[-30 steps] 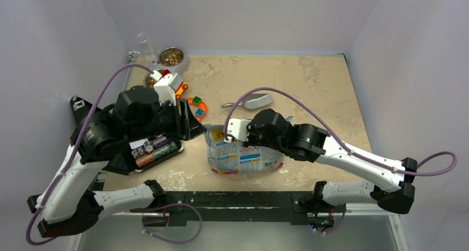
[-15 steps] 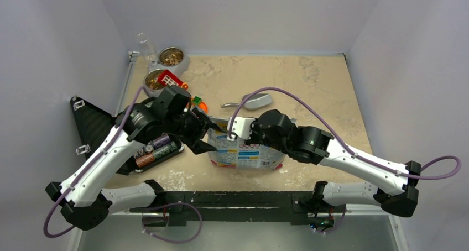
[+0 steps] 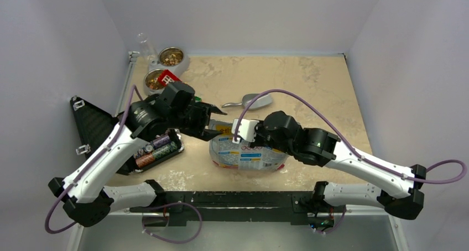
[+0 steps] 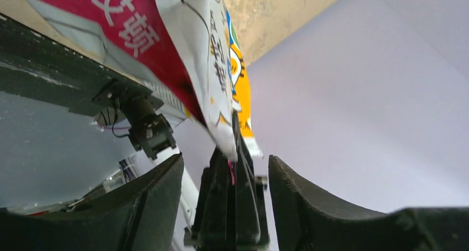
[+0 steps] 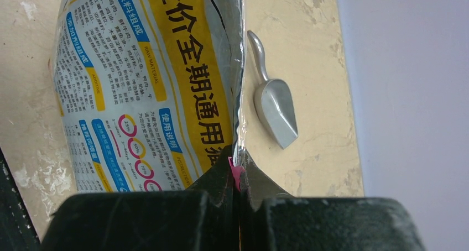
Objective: Serve the pet food
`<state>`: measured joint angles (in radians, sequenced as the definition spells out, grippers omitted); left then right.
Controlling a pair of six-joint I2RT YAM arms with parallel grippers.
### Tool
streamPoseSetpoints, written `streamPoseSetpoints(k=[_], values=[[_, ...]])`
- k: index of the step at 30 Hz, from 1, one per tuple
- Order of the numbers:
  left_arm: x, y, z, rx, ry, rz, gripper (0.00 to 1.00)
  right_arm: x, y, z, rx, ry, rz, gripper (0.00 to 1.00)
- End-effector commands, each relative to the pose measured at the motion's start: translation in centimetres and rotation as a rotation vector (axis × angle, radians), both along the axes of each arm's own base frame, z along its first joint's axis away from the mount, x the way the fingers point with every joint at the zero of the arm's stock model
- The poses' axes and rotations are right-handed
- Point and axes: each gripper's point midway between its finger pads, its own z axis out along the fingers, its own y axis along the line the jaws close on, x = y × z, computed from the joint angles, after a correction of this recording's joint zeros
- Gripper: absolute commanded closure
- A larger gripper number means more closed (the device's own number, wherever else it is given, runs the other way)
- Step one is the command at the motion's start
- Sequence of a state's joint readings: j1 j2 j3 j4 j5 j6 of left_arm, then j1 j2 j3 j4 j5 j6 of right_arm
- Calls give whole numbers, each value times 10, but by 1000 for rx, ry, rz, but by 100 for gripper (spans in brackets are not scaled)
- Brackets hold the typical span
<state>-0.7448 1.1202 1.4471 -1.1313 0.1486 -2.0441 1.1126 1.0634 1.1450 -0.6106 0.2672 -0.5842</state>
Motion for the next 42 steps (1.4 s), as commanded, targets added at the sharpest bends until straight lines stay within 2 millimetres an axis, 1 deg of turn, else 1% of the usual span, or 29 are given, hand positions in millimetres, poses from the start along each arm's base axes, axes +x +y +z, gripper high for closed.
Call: streamPoseSetpoints(k=[1,3,4,6,8,9,10,12,13,14,16,17,19,21,23,27,29,31,32,34,35,36,37,38,40,42], values=[[26,-7,-18,5,27,121,39,12,-5,93,254,-190,-62,100],[34,-10,-24,27,10,130,41,10,-3,92,252,-187,-55,100],[36,-9,-26,46,2,131,48,9,-3,91,249,-185,-52,100],[37,-7,-30,74,-9,124,67,6,0,86,232,-174,-37,100],[34,-5,-30,80,-21,110,85,-1,4,77,200,-137,9,100],[31,-4,-29,78,-20,105,94,-5,7,71,178,-114,36,98],[26,-4,-29,67,-10,97,100,-9,11,66,162,-90,64,91],[18,-4,-30,37,25,96,100,-15,20,58,133,-53,101,78],[15,-5,-28,19,31,93,100,-18,25,58,132,-39,123,70],[12,-6,-29,9,43,90,100,-22,31,58,134,-29,145,64],[9,-6,-26,-7,48,87,100,-28,45,59,136,-21,189,53],[7,-4,-25,-9,55,91,100,-29,50,61,153,-22,200,50],[3,-2,-23,-41,75,104,100,-31,60,65,172,-30,231,49],[4,-10,-16,-120,65,100,100,-36,70,59,138,-23,270,49],[2,-16,-13,-171,64,82,100,-34,78,51,105,-28,278,49],[-1,-15,-6,-189,63,76,100,-29,93,49,90,-52,272,49],[-1,-14,-4,-201,58,82,100,-19,98,47,71,-85,228,49],[-1,-13,-2,-215,62,90,100,-9,99,41,25,-142,172,52],[0,-14,-1,-220,67,95,100,1,96,40,-1,-194,116,53],[1,-15,0,-230,70,98,100,22,83,36,-70,-299,-16,55],[2,-15,0,-230,71,98,100,27,77,30,-111,-324,-50,61],[2,-16,-1,-225,76,98,100,28,71,25,-146,-329,-62,77],[2,-16,-1,-218,78,96,100,27,65,21,-164,-326,-63,98],[2,-14,-2,-203,80,96,100,23,61,23,-153,-313,-52,100],[1,-9,-7,-160,88,102,100,14,52,27,-109,-263,-27,100],[0,-4,-11,-127,93,111,100,11,44,26,-107,-234,-24,100]])
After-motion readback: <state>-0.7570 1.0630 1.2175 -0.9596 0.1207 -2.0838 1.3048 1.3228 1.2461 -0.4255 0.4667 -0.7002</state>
